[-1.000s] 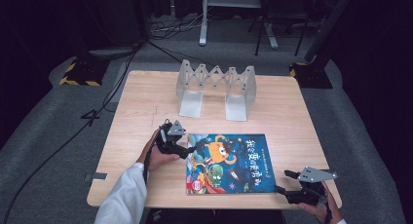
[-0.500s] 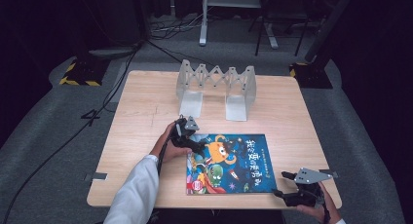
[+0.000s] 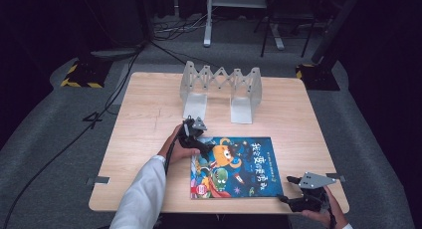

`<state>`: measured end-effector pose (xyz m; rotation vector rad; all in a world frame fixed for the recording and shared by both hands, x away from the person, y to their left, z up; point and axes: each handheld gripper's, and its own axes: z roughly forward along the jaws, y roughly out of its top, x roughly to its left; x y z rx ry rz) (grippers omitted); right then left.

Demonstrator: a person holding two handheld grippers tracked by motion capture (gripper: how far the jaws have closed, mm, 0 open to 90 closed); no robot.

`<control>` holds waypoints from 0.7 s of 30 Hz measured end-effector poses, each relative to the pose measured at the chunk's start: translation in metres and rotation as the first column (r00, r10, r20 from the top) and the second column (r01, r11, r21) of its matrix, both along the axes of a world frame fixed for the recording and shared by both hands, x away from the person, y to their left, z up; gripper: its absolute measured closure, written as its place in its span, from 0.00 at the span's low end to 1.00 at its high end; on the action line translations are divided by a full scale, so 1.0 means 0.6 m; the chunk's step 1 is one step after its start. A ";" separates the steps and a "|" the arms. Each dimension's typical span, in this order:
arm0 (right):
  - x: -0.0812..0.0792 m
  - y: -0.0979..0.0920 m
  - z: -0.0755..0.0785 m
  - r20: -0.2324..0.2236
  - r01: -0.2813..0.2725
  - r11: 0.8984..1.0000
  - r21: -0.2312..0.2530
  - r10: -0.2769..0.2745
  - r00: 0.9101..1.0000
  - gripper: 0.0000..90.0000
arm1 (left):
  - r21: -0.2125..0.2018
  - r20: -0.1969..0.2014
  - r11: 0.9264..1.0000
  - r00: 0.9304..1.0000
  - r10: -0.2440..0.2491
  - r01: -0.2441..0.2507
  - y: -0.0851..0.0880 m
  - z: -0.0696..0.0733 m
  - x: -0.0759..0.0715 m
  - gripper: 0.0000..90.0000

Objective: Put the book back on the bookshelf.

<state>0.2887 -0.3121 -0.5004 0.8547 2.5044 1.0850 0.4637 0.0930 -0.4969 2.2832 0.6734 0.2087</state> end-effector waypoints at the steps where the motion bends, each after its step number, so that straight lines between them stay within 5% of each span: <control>1: 0.000 0.000 0.000 0.002 0.000 1.000 0.000 0.000 1.000 0.28 | -0.016 -0.018 1.000 1.000 -0.011 0.011 0.001 -0.002 0.001 0.19; 6: 0.000 0.003 0.000 -0.002 -0.010 1.000 -0.010 0.010 1.000 0.29 | -0.048 -0.058 0.997 0.996 -0.068 0.065 0.002 -0.007 -0.001 0.19; 21: 0.006 0.009 0.000 -0.016 0.003 1.000 -0.003 -0.003 1.000 0.40 | -0.017 -0.073 0.995 0.993 -0.096 0.095 0.022 -0.002 -0.027 0.18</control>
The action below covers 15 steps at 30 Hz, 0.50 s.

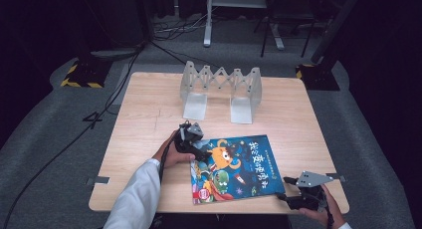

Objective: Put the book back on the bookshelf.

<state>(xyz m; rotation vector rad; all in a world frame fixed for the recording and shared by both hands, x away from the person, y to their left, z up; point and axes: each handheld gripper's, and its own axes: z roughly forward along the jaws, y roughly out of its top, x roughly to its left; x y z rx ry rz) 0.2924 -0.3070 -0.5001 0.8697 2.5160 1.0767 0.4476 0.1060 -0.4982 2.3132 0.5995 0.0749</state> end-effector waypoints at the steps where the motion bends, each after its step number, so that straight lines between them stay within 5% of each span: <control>1: 0.000 0.000 0.000 -0.001 0.004 1.000 0.001 -0.004 1.000 0.41 | 0.000 0.001 1.000 1.000 -0.002 0.002 0.002 0.000 -0.002 0.18; 15: 0.022 0.004 0.002 0.000 0.046 0.999 0.005 -0.046 0.999 0.55 | 0.056 0.005 0.998 1.000 -0.030 0.029 0.041 0.009 -0.051 0.18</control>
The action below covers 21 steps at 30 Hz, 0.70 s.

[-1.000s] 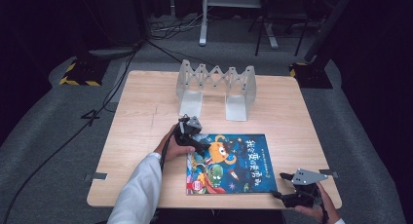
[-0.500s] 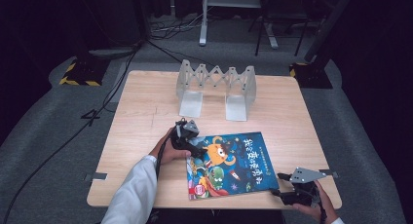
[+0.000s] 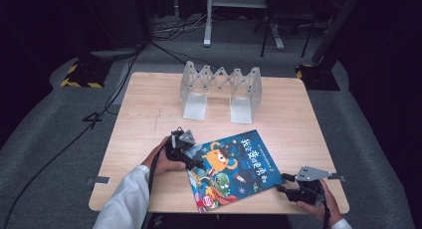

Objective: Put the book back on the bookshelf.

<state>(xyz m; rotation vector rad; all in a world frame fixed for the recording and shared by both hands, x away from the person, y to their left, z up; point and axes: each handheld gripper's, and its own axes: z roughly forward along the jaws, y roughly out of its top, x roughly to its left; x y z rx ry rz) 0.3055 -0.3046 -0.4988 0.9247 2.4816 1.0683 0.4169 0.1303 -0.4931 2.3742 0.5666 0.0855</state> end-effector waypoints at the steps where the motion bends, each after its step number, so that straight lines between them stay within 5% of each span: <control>1: 0.002 0.002 0.000 0.001 0.004 1.000 -0.004 -0.004 1.000 0.54 | 0.005 -0.001 1.000 1.000 -0.001 0.001 0.003 0.001 -0.004 0.18; 11: 0.031 0.031 0.002 0.002 0.072 0.997 -0.019 -0.072 0.997 0.53 | 0.007 0.004 1.000 1.000 0.016 -0.016 0.047 0.001 -0.057 0.18; 21: 0.092 0.075 0.006 0.033 0.160 0.985 -0.066 -0.158 0.987 0.48 | -0.027 -0.005 0.999 0.999 0.043 -0.043 0.094 -0.006 -0.117 0.18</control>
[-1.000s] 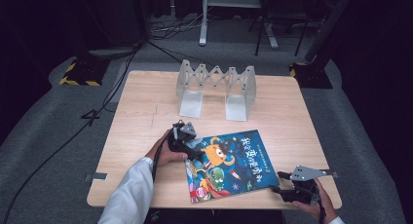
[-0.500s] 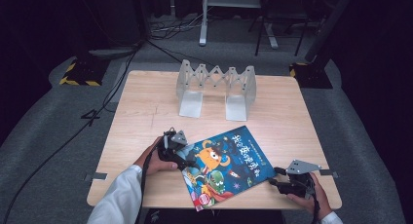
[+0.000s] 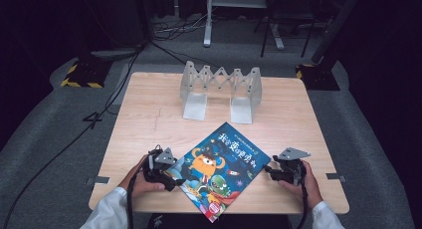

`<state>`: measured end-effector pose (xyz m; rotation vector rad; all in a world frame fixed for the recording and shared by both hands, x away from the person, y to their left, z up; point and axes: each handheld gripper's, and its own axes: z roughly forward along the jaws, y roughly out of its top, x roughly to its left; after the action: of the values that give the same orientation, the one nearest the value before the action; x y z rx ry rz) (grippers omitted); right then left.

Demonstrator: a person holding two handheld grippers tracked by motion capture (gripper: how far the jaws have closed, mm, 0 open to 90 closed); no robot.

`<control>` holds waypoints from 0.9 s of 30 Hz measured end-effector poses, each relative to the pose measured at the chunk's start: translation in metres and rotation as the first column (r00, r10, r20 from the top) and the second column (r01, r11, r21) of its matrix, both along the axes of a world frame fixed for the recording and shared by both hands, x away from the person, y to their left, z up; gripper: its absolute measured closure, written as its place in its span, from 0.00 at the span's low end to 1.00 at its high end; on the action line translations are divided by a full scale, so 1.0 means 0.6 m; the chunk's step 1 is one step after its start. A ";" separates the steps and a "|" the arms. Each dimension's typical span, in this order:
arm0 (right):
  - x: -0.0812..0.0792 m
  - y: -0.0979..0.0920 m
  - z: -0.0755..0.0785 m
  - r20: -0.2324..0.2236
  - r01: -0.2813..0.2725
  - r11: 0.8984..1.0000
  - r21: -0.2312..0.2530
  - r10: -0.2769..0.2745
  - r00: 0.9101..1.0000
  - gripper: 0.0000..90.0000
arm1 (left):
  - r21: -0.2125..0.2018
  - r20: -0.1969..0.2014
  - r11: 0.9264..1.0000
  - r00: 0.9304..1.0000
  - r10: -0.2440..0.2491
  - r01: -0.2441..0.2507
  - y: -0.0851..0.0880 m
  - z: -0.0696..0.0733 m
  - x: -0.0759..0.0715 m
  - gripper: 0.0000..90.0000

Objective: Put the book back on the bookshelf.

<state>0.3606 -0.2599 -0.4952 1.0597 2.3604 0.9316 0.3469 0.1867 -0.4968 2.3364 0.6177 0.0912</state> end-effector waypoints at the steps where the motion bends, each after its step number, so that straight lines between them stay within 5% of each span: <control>1: 0.004 0.003 0.000 -0.004 0.014 1.000 0.002 -0.014 1.000 0.48 | -0.009 -0.001 1.000 1.000 0.003 -0.003 0.003 -0.001 -0.004 0.18; 6: -0.006 0.014 -0.002 -0.024 -0.029 0.999 0.029 0.030 0.999 0.47 | -0.012 0.015 1.000 1.000 0.026 -0.026 0.012 -0.004 -0.022 0.18; 10: -0.034 0.051 0.000 -0.019 -0.131 0.991 0.006 0.131 0.991 0.47 | 0.050 0.074 0.998 0.997 0.029 -0.033 0.007 -0.006 -0.046 0.17; 13: -0.031 0.059 0.001 -0.010 -0.128 0.992 -0.011 0.128 0.992 0.47 | 0.038 0.077 0.999 0.997 0.024 -0.027 0.010 -0.007 -0.054 0.18; 17: -0.007 0.058 0.000 -0.047 -0.112 0.993 0.029 0.113 0.992 0.45 | 0.032 0.071 0.999 0.997 0.022 -0.024 0.006 -0.007 -0.063 0.17; 24: 0.021 0.075 0.002 -0.025 -0.065 0.998 -0.003 0.065 0.998 0.46 | 0.011 0.077 0.999 0.996 0.035 -0.036 0.000 -0.010 -0.083 0.19; 27: 0.002 0.076 0.001 -0.055 -0.122 0.992 0.019 0.123 0.991 0.44 | -0.001 0.075 1.000 0.997 0.020 -0.020 -0.003 -0.010 -0.095 0.20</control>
<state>0.3621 -0.2141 -0.4945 0.9679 2.4923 0.9763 0.2900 0.1852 -0.5029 2.3151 0.6038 0.1874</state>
